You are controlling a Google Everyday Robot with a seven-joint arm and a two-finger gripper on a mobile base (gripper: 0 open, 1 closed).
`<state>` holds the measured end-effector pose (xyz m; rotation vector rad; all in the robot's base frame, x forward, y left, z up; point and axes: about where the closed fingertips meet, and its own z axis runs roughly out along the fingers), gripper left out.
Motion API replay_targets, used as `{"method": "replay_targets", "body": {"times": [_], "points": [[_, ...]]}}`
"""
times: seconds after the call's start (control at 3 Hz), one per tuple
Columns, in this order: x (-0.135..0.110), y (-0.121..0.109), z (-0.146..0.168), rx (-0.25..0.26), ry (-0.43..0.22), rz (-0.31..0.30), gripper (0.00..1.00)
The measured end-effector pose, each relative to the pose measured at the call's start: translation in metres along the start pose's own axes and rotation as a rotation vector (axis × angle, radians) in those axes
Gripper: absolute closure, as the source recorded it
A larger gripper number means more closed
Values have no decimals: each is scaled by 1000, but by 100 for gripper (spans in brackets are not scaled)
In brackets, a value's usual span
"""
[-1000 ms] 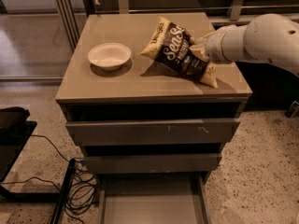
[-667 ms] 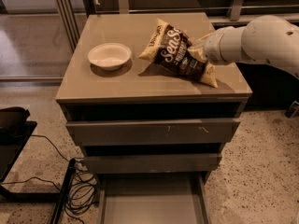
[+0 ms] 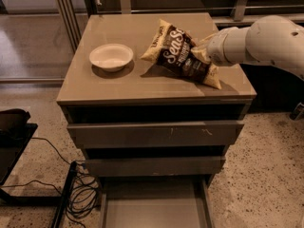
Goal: Pick brown chip bag from bottom drawer and place on counter
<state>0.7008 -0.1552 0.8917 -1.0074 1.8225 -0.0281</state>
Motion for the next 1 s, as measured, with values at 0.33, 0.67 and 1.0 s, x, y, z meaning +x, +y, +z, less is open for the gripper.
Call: {"method": "replay_targets", "body": {"times": [0.33, 0.67, 1.0], "points": [[0, 0, 0, 0, 0, 0, 12], [0, 0, 0, 0, 0, 0, 0], [0, 0, 0, 0, 0, 0, 0]]}}
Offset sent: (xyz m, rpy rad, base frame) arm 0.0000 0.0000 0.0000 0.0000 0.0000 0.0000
